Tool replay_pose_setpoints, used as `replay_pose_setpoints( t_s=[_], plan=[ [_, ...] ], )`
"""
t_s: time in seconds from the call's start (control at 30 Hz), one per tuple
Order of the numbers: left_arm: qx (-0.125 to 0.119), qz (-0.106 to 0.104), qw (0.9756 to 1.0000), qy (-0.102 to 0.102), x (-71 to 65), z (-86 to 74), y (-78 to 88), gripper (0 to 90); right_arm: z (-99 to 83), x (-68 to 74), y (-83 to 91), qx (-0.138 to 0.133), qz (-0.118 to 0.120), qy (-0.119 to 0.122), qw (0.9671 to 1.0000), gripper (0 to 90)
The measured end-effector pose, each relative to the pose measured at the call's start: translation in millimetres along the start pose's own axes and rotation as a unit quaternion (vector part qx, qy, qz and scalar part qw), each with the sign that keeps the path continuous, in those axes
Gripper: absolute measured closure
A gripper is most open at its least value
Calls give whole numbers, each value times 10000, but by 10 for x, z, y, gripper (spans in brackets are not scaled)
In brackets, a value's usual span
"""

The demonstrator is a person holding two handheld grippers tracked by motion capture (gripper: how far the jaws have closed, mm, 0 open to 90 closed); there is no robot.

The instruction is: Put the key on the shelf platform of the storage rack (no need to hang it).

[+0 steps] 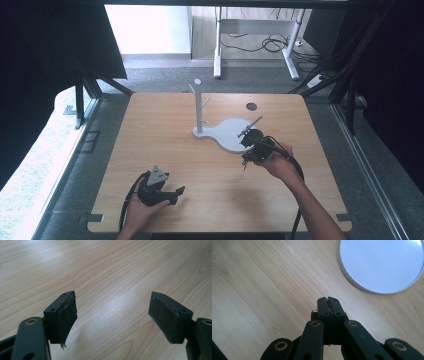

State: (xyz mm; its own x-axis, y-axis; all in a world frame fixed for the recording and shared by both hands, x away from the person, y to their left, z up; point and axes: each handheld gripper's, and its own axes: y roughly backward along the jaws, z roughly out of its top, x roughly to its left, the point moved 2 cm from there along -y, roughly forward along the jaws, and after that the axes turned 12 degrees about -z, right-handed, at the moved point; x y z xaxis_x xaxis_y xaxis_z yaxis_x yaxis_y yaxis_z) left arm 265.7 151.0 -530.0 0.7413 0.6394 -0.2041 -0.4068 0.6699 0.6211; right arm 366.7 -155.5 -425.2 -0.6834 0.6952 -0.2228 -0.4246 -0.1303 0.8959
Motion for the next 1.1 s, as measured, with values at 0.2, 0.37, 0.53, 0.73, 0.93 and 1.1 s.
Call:
replay_pose_setpoints(
  t_s=[0.2, 0.37, 0.53, 0.73, 0.93, 1.1],
  plan=[
    [-16, 3, 10000, 18, 1, 1, 3, 230, 52, -9, 3, -9, 30, 2, 10000, 900],
    [-14, 5, 10000, 19, 2, 0, 2, 230, 88, -40, -35, 25, 13, 11, 10000, 900],
    [-26, 16, 10000, 29, 1, 0, 10, 230, 107, -56, -51, 56, -3, 8, 10000, 900],
    [-5, 30, 10000, 23, 9, -3, 6, 230, 122, -102, -81, 81, 15, -34, 10000, 900],
    [5, 40, 10000, 17, 10, -3, 10, 230, 164, -158, -74, 48, 79, -81, 9999, 900],
    [2, 33, 10000, 25, 4, -4, 3, 230, 207, -204, -63, 1, 88, -112, 9999, 900]
  ],
)
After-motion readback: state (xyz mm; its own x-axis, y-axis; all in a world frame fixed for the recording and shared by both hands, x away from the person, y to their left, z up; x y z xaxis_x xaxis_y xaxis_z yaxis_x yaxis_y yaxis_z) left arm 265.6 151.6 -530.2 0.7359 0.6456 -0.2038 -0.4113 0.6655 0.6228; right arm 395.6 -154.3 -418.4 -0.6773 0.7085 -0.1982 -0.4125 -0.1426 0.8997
